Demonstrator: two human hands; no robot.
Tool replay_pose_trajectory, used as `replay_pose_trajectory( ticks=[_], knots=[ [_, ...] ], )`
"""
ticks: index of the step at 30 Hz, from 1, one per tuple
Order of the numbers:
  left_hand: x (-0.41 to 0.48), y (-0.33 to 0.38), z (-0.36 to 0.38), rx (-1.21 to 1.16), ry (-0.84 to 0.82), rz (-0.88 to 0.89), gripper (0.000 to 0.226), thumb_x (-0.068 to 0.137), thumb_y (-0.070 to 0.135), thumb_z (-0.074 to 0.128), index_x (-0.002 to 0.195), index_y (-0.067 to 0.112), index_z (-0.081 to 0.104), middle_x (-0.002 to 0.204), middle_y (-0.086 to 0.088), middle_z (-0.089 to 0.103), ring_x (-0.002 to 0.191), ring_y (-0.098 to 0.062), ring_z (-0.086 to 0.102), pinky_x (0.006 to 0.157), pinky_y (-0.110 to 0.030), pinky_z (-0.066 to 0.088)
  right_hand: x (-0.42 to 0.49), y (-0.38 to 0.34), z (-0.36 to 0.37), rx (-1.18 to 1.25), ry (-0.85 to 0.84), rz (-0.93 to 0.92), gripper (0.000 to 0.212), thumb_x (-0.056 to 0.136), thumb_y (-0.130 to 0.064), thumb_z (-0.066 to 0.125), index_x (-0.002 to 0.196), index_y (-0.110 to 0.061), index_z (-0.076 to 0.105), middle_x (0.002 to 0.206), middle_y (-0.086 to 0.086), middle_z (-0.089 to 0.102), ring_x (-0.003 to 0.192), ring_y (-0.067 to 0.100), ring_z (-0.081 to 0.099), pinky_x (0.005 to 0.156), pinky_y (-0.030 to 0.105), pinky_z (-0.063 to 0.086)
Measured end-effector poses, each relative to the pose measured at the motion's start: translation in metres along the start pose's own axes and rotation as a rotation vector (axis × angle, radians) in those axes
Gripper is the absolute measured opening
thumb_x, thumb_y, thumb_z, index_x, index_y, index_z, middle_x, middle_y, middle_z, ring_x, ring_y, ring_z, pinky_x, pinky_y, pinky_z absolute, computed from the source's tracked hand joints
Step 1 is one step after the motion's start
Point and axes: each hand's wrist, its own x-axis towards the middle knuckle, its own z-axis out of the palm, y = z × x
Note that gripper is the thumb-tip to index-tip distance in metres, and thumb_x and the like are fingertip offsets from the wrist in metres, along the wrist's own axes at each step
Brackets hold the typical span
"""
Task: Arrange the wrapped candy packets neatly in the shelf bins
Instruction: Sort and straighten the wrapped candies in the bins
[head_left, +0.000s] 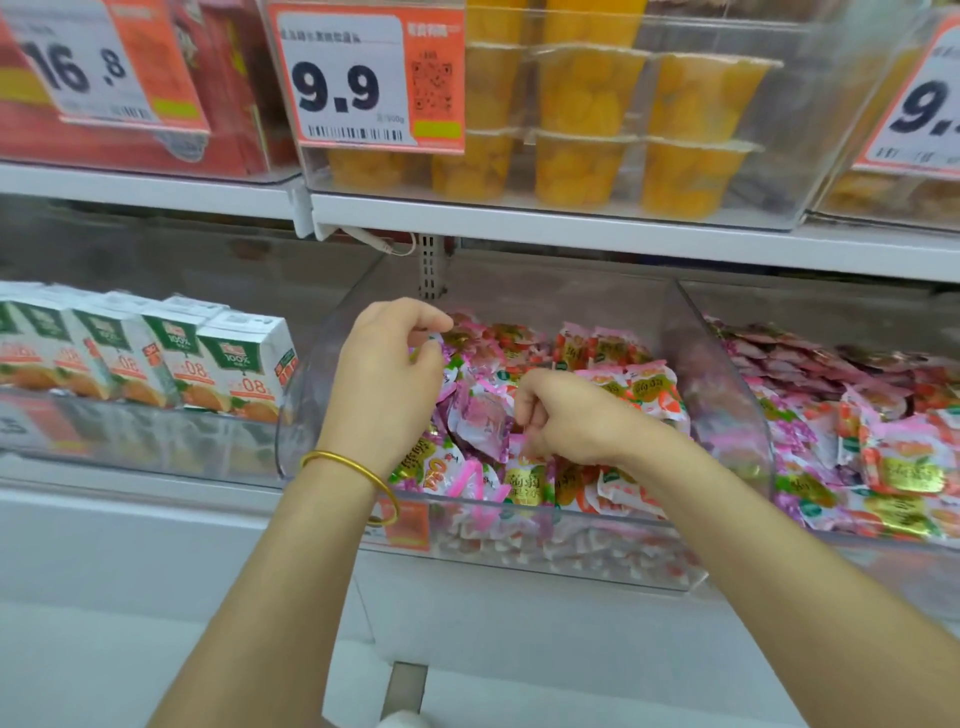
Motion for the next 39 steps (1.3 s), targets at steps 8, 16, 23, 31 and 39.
replay_pose_trajectory(
  ticks=[8,16,23,31,39],
  knots=[
    [-0.005,0.012,0.007,-0.256,-0.244,-0.087,0.029,0.086,0.020,0.062,0.115,0.017,0.057,0.103,0.010,0.061,0.098,-0.001,0.058,0.083,-0.014,0.048,-0.007,-0.005,-0.032,0.619,0.320,-0.115,0.026,0.082,0.003,0.065,0.082,-0.019,0.052,0.072,0.003,0.054,0.063,0.016,0.055,0.063,0.034,0.049],
    [0.003,0.000,-0.001,-0.161,-0.040,-0.195,0.025,0.087,0.016,0.062,0.111,0.010,0.056,0.086,-0.008,0.064,0.077,-0.021,0.060,0.070,-0.032,0.050,0.001,-0.009,-0.026,0.461,0.370,0.057,0.006,0.093,-0.009,0.054,0.097,-0.008,0.059,0.086,0.007,0.064,0.079,0.022,0.068,0.069,0.037,0.060],
    [0.002,-0.006,0.001,-0.076,-0.025,-0.206,0.036,0.089,0.019,0.060,0.122,0.009,0.051,0.078,0.013,0.046,0.089,-0.018,0.053,0.077,-0.030,0.043,0.017,-0.002,0.003,-0.341,-0.087,0.131,0.067,0.077,-0.050,0.070,0.126,-0.010,0.048,0.128,0.009,0.037,0.104,0.026,0.052,0.089,0.036,0.048],
    [0.004,-0.005,0.004,-0.077,-0.008,-0.163,0.035,0.091,0.019,0.057,0.124,0.010,0.050,0.076,0.015,0.042,0.082,-0.013,0.047,0.059,-0.015,0.037,0.014,0.008,-0.007,0.009,0.137,-0.050,0.037,0.072,-0.017,0.079,0.083,-0.015,0.045,0.081,0.002,0.049,0.069,0.016,0.046,0.061,0.031,0.042],
    [0.001,0.021,0.027,-0.302,-0.116,-0.221,0.022,0.088,0.017,0.060,0.109,0.014,0.052,0.088,0.000,0.059,0.080,-0.015,0.056,0.070,-0.028,0.048,-0.043,0.025,-0.042,0.831,0.222,-0.097,0.008,0.087,-0.012,0.063,0.082,-0.018,0.066,0.080,0.006,0.065,0.078,0.023,0.062,0.073,0.040,0.052]
  ],
)
